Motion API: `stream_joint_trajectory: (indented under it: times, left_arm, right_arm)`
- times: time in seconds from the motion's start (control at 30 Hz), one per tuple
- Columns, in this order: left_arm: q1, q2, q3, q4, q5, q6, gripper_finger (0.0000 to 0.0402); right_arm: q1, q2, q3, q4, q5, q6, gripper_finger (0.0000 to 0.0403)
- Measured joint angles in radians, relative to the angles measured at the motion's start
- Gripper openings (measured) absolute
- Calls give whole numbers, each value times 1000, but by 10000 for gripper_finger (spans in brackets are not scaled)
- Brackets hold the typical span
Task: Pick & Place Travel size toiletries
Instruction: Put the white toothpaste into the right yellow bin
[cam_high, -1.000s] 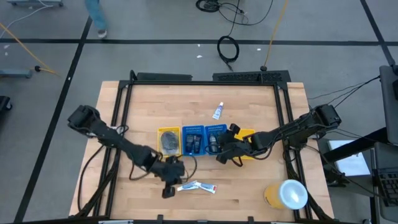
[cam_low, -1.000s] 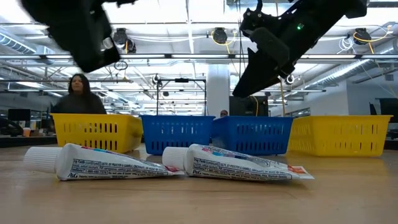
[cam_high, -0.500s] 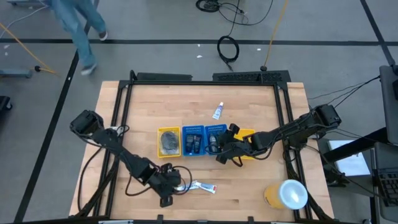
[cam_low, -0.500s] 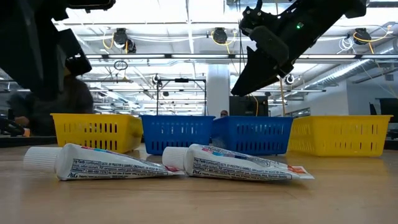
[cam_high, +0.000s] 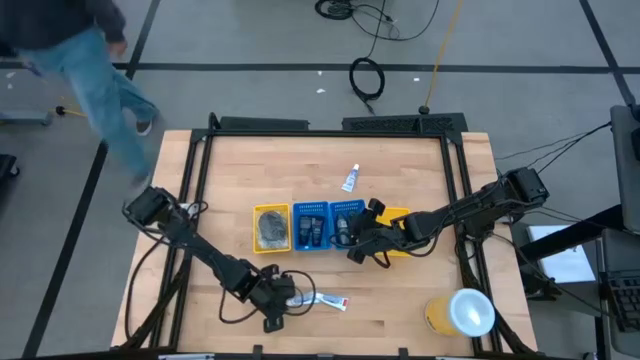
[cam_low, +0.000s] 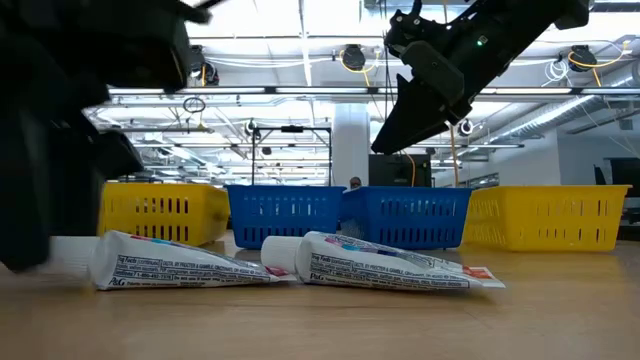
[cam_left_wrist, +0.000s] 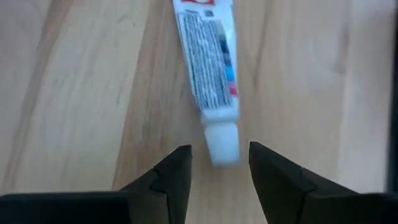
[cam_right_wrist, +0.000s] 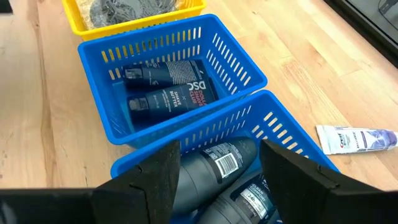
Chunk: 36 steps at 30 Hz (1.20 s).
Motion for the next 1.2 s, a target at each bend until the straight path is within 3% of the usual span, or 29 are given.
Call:
stream_joint_trajectory:
  times: [0.47, 0.63, 0.83, 1.2]
  left_arm:
    - [31, 28, 2, -14, 22, -11, 148]
    - [32, 28, 2, -37, 32, -12, 116]
    - [33, 26, 2, -50, 48, -1, 43]
    - [30, -8, -3, -74, 68, 0, 39]
  right_arm:
    - [0, 0, 0, -1, 0, 0, 212]
    - [0, 0, 0, -1, 0, 0, 212]
    - [0, 0, 0, -1, 0, 0, 212]
    - [0, 0, 0, -1, 0, 0, 212]
